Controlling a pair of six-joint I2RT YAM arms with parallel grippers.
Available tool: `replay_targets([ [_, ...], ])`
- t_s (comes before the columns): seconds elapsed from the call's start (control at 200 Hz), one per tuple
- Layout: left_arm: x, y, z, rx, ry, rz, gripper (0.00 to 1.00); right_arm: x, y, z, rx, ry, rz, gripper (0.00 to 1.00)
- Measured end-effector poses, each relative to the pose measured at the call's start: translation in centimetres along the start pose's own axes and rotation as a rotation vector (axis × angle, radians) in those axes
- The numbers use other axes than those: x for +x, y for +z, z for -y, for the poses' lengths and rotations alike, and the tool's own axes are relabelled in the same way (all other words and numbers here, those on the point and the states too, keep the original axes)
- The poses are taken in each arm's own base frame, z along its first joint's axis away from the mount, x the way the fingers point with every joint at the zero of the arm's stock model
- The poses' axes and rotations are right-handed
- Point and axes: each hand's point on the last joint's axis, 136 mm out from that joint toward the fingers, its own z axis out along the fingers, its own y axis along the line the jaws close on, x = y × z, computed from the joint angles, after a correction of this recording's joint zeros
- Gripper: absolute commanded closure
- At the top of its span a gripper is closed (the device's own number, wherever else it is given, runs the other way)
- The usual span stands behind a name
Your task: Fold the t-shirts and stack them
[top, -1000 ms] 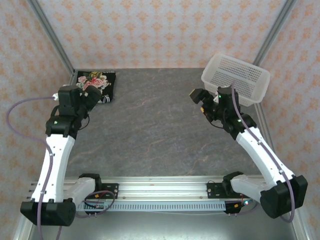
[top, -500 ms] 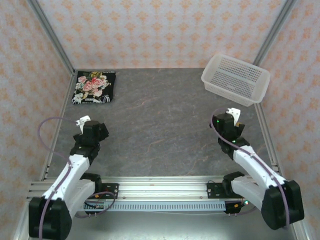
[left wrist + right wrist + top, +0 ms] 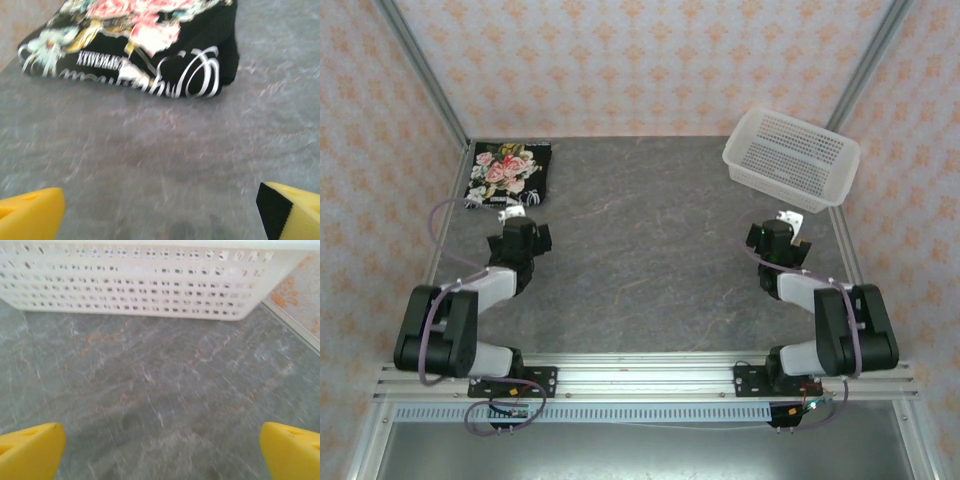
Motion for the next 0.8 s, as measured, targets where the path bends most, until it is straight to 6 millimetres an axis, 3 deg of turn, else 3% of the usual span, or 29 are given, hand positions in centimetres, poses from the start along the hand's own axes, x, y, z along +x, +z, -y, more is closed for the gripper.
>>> replay_targets([
  [0.095,0.0,-0.4,0.1,0.019,-0.013,0.08,0.0,0.5,0.3,0.1,-0.028,0.019,0.022,0.01],
  [0.23,2.9,-0.7,-0.7,0.003,-0.003,0.056,0.0,0.6,0.0,0.2,-0.039,0.032,0.054,0.01],
  [0.43,0.7,-0.5,0.0,0.016,-0.008,0.116,0.0,-0.6,0.1,-0.8,-0.048,0.023,0.085,0.01],
  [0.801,0.5,-0.6,0.2,0.009,-0.001,0.124,0.0,-0.7,0.1,-1.0,-0.053,0.009,0.088,0.01],
])
